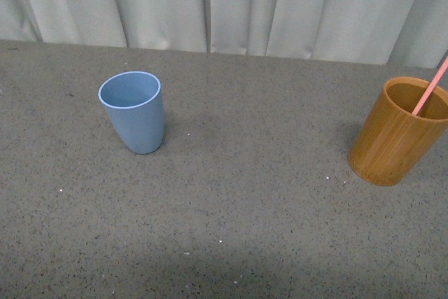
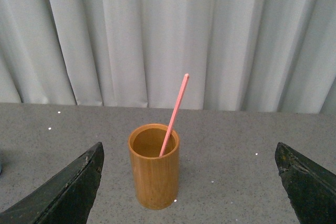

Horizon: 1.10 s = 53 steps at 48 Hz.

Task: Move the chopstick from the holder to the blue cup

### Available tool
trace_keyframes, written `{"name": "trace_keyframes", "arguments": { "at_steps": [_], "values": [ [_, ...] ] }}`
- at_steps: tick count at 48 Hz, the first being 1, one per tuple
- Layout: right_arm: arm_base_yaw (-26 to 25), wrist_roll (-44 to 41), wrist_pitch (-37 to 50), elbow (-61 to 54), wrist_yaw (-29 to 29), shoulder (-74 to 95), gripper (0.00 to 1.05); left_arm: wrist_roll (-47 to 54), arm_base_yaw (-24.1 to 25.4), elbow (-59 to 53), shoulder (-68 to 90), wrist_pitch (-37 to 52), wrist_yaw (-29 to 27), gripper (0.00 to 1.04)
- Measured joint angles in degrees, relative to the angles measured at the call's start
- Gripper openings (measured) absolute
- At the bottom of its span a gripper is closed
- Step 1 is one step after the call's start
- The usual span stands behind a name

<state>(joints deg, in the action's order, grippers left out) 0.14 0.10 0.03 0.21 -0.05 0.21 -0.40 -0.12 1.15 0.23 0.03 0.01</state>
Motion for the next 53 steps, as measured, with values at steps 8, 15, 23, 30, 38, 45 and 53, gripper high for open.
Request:
{"name": "trace_keyframes", "arguments": {
  "at_steps": [8, 15, 23, 30, 38, 45, 53],
  "values": [
    [0.0, 0.0, 0.0, 0.0, -0.02, 0.0, 0.95, 0.0, 0.0, 0.0, 0.0, 0.0, 0.0, 0.98],
    [0.0, 0.0, 0.0, 0.0, -0.02, 0.0, 0.95, 0.02, 0.0, 0.0, 0.0, 0.0, 0.0, 0.98],
    [0.0, 0.0, 0.0, 0.0, -0.02, 0.0, 0.95, 0.0, 0.0, 0.0, 0.0, 0.0, 0.0, 0.98],
    [0.0, 0.0, 0.0, 0.0, 0.0, 0.0, 0.95, 0.02, 0.0, 0.0, 0.0, 0.0, 0.0, 0.98],
    [0.0, 0.0, 0.0, 0.0, -0.02, 0.0, 0.95, 0.0, 0.0, 0.0, 0.0, 0.0, 0.0, 0.98],
    [0.0, 0.0, 0.0, 0.0, 0.0, 0.0, 0.95, 0.0, 0.0, 0.0, 0.0, 0.0, 0.0, 0.98],
    [0.0, 0.0, 0.0, 0.0, 0.0, 0.0, 0.95, 0.0, 0.0, 0.0, 0.0, 0.0, 0.0, 0.98]
  ]
}}
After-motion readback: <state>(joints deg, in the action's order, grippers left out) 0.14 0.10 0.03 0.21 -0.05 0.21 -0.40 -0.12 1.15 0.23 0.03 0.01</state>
